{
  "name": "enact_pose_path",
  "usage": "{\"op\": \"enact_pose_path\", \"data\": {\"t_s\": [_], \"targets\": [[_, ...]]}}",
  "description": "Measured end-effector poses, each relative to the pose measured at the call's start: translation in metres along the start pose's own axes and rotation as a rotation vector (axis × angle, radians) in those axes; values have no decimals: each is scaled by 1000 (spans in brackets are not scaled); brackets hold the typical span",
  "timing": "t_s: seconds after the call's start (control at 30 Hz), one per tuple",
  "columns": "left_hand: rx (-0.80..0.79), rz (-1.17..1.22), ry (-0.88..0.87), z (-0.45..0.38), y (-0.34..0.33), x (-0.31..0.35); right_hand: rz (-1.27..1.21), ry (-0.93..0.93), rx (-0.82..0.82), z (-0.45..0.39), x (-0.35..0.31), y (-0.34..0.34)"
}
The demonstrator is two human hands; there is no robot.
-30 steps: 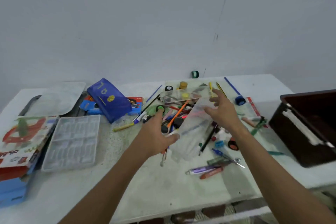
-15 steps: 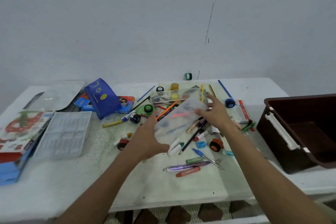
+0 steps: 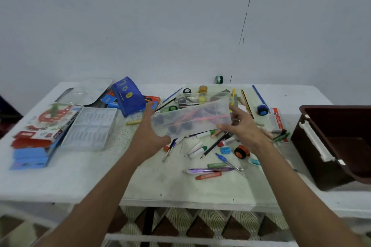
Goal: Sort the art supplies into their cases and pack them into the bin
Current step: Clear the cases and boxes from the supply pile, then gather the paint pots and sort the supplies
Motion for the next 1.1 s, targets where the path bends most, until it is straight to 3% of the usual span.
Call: {"op": "enact_pose_path", "data": {"t_s": [0.2, 0.3, 0.4, 0.5, 0.67, 0.93, 1.1], "targets": [[255, 370, 166, 5, 31, -18, -154, 5, -94, 23, -14, -33], [303, 298, 155, 17, 45, -16, -341, -77, -45, 34, -10, -46], [249, 104, 195, 41, 52, -17, -218, -8, 10, 52, -4, -57], [130, -5, 244, 74, 59, -25, -208, 35, -76, 76, 9, -71], [-11, -9, 189, 131, 65, -43, -243, 109, -183, 120, 37, -81], [-48, 110, 164, 160, 38, -63, -130, 97, -89, 156, 76, -68], [-99, -52, 145, 144, 21, -57, 21, 64, -33, 144, 80, -50]]}}
Point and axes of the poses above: each hand's wrist, its own z-axis away from the middle knuckle, its own y-axis out of the back of the hand, x = y × z, the point moved 7 cm from there along -z, towards the middle knuckle, and after that the axes turned 10 degrees about -y, right-handed, at the moved point
